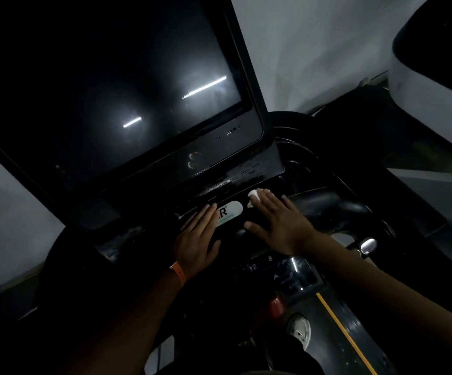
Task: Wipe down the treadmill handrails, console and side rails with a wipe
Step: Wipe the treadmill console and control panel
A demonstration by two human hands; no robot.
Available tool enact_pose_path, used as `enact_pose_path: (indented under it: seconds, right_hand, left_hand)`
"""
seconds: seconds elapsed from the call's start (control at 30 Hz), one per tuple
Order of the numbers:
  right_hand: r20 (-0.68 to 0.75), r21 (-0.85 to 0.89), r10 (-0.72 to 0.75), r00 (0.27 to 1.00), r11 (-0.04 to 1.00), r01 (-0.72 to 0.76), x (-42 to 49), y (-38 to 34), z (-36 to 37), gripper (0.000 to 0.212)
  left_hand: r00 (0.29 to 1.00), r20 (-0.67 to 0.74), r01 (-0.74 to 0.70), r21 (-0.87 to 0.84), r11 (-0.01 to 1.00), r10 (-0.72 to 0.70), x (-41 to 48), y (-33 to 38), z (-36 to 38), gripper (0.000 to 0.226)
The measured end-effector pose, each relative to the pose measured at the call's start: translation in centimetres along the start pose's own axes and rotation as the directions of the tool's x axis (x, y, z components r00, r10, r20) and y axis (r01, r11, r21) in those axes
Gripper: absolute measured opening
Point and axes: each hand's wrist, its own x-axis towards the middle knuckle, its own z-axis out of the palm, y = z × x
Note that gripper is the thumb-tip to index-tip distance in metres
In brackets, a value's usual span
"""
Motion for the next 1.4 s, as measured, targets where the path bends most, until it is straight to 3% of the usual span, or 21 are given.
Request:
enact_pose_path:
  seconds: [0.2, 0.4, 0.53, 0.6, 0.7, 0.77, 0.83, 0.9, 0.97, 1.1, 1.17, 1.23, 1.3, 1.33, 1.4]
  right_hand:
    - [-0.098, 0.068, 0.349, 0.932, 0.937, -0.343, 0.5, 6.3, -0.7, 0.112]
    - [-0.069, 0.039, 0.136, 0.988, 0.990, -0.134, 1.7, 1.9, -0.7, 0.112]
    - [-0.083, 0.095, 0.404, 0.911, 0.913, -0.396, 3.6, 4.9, -1.9, 0.096]
    - [-0.085, 0.097, 0.429, 0.899, 0.902, -0.421, 4.2, 4.0, -1.9, 0.097]
    - [-0.070, 0.076, 0.225, 0.972, 0.973, -0.220, 3.2, 0.3, -0.9, 0.111]
    - [-0.058, 0.047, 0.151, 0.987, 0.988, -0.148, 1.9, -0.3, -0.4, 0.103]
    - [-0.087, 0.050, 0.227, 0.970, 0.973, -0.224, 1.0, 1.5, -0.6, 0.089]
    - [-0.120, 0.091, 0.398, 0.910, 0.917, -0.389, 0.2, 3.5, -1.1, 0.078]
    - [-0.125, 0.124, 0.446, 0.886, 0.894, -0.432, -0.1, 3.4, -1.3, 0.074]
    - [-0.075, 0.139, 0.156, 0.985, 0.980, -0.145, -0.6, -1.1, -0.4, 0.076]
    - [-0.106, 0.165, 0.101, 0.989, 0.983, -0.083, -1.6, -0.6, 0.2, 0.081]
    - [-0.217, 0.219, 0.241, 0.946, 0.956, -0.194, -1.9, 2.1, 0.3, 0.093]
    - [-0.212, 0.235, 0.417, 0.884, 0.900, -0.368, -1.8, 4.5, 0.1, 0.090]
    - [-0.186, 0.230, 0.459, 0.869, 0.880, -0.416, -1.8, 4.6, 0.0, 0.084]
    - [-0.172, 0.234, 0.400, 0.900, 0.904, -0.357, -2.0, 2.9, -0.1, 0.079]
  left_hand:
    - [1.000, -0.029, 0.002, -0.017, 1.000, -0.003, 0.0, 0.0, 0.3, 0.065]
    - [0.999, -0.052, -0.007, -0.071, 0.997, 0.003, 0.0, 0.0, 0.3, 0.068]
    - [0.999, -0.022, -0.026, -0.060, 0.998, 0.025, 0.0, 0.0, 0.3, 0.070]
    - [1.000, 0.000, -0.026, -0.049, 0.998, 0.026, -0.1, 0.0, 0.5, 0.071]
    - [0.999, 0.031, -0.016, -0.014, 1.000, 0.016, -0.1, 0.1, 0.3, 0.073]
    - [0.999, 0.040, -0.027, 0.027, 0.999, 0.026, 0.1, 0.2, 0.1, 0.073]
    - [0.998, 0.059, -0.040, 0.054, 0.998, 0.037, 0.3, 0.4, -0.1, 0.073]
    - [0.995, 0.081, -0.061, 0.057, 0.997, 0.056, 0.9, 0.7, -0.3, 0.071]
    - [0.991, 0.113, -0.080, 0.064, 0.995, 0.073, 1.7, 1.2, -0.4, 0.070]
    - [0.990, 0.124, -0.072, 0.049, 0.996, 0.066, 3.2, 2.0, -0.4, 0.072]
    - [0.990, 0.127, -0.072, 0.044, 0.996, 0.066, 3.5, 2.1, -0.4, 0.072]
    - [0.989, 0.128, -0.078, 0.063, 0.995, 0.069, 3.6, 2.2, -0.5, 0.072]
    - [0.987, 0.144, -0.082, 0.072, 0.994, 0.071, 3.7, 2.3, -0.4, 0.073]
    - [0.985, 0.154, -0.084, 0.068, 0.994, 0.073, 3.9, 2.4, -0.4, 0.073]
    - [0.985, 0.155, -0.083, 0.059, 0.995, 0.073, 4.2, 2.5, -0.4, 0.074]
